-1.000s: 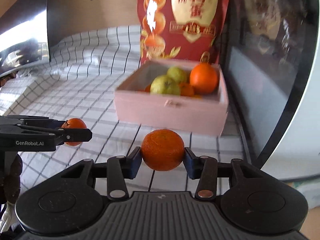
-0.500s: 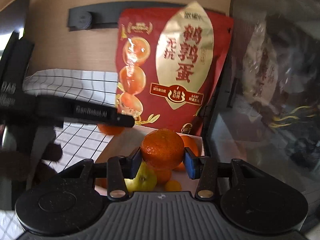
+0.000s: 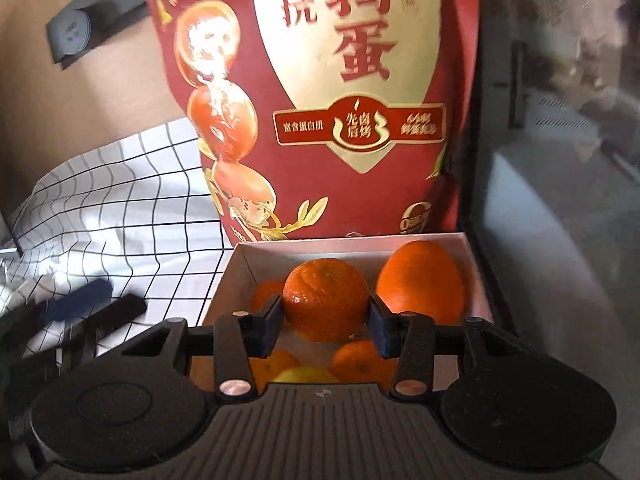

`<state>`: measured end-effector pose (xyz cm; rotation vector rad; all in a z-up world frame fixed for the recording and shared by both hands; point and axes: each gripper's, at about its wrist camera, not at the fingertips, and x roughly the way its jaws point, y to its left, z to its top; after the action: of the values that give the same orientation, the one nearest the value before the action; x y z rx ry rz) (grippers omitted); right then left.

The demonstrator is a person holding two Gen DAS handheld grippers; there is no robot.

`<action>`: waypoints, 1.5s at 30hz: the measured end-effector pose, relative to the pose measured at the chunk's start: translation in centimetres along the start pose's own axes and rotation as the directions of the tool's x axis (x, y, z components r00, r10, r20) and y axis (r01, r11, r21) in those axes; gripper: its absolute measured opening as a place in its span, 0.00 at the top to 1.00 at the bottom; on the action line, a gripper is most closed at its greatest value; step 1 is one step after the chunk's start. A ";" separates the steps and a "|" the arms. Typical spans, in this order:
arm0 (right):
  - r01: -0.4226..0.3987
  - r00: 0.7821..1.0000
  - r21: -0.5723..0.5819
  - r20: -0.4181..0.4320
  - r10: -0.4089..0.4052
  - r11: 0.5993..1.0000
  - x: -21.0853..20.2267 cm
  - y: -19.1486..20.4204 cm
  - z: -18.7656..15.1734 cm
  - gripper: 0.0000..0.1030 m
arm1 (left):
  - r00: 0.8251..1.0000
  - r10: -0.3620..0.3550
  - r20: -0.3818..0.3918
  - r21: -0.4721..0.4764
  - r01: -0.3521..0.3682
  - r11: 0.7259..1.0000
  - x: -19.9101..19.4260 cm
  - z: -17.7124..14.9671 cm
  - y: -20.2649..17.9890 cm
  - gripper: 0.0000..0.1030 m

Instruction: Organize fruits

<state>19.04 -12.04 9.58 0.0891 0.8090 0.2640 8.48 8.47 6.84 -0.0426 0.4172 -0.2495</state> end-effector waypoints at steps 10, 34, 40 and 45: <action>0.044 0.999 -0.018 0.031 -0.043 0.999 0.4 1.5 -0.1 0.43 | 0.997 0.013 -0.072 -0.117 -0.022 0.993 -1.9 -2.8 5.2 0.52; 0.054 0.996 -0.165 -0.064 -0.066 0.985 -6.1 0.4 -15.4 0.15 | 0.965 0.082 -0.249 0.074 -0.066 0.995 -6.0 -10.3 -3.0 0.48; 0.096 0.995 -0.133 -0.027 -0.100 0.987 -5.0 0.4 -15.3 0.05 | 0.965 0.108 -0.237 0.068 -0.095 0.993 -5.5 -10.2 -3.5 0.45; 0.138 0.990 -0.106 -0.023 -0.142 0.985 -4.4 0.4 -15.3 0.00 | 0.964 0.122 -0.237 0.060 -0.111 0.992 -5.3 -10.1 -3.7 0.45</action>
<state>4.97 -13.20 2.27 -0.0698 0.8269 0.1745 -1.14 6.32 -0.01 0.0578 0.6527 -0.1479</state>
